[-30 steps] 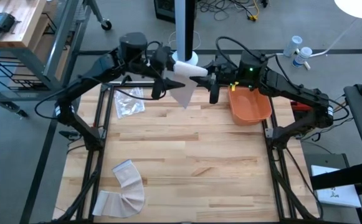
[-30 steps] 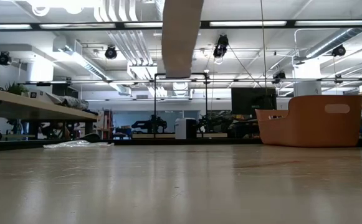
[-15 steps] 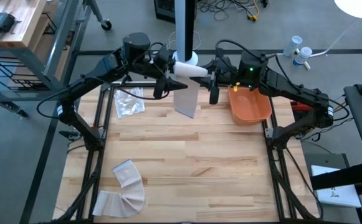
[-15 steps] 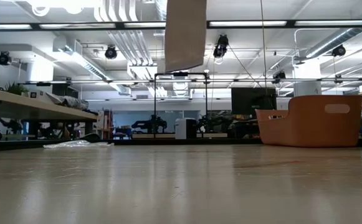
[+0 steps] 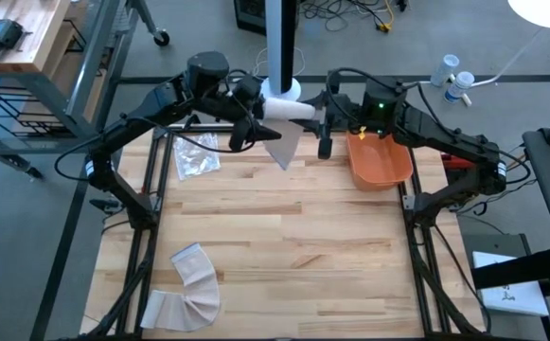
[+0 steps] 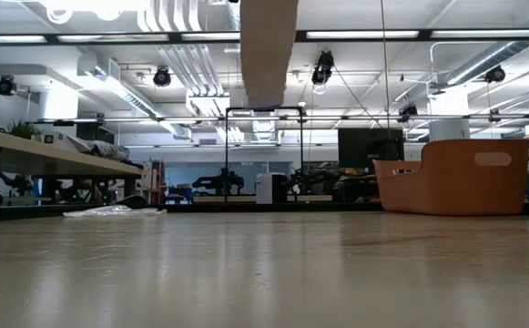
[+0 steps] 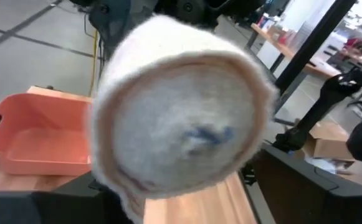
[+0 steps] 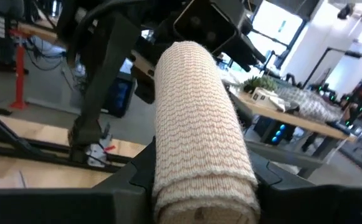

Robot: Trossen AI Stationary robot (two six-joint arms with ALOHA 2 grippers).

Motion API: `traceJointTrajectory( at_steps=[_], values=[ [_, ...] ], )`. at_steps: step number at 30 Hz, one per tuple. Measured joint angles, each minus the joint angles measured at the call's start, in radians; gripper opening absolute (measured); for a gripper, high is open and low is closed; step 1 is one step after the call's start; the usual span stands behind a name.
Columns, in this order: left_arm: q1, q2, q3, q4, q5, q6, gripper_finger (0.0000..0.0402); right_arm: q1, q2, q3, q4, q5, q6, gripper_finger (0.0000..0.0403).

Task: Roll bandage
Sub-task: Roll the center brown bandage

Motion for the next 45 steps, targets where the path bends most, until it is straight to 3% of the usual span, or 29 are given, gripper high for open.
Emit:
traceJointTrajectory(
  at_steps=[12,25,34,45],
  values=[
    [0.008,0.000,0.000,0.006,0.029,-0.102,0.0279,0.003,0.007,0.001,-0.030,0.044,-0.213,0.0128],
    [0.016,0.004,-0.001,0.015,0.056,-0.401,0.0260,0.023,0.009,0.001,-0.040,0.104,-0.481,0.0128],
    [0.051,0.004,-0.002,0.035,0.065,-0.473,0.0254,0.073,0.016,0.001,-0.034,0.227,-0.675,0.0128],
    [0.066,0.004,-0.002,0.044,0.100,-0.497,0.0249,0.086,0.029,0.002,-0.027,0.276,-0.822,0.0128]
  ],
)
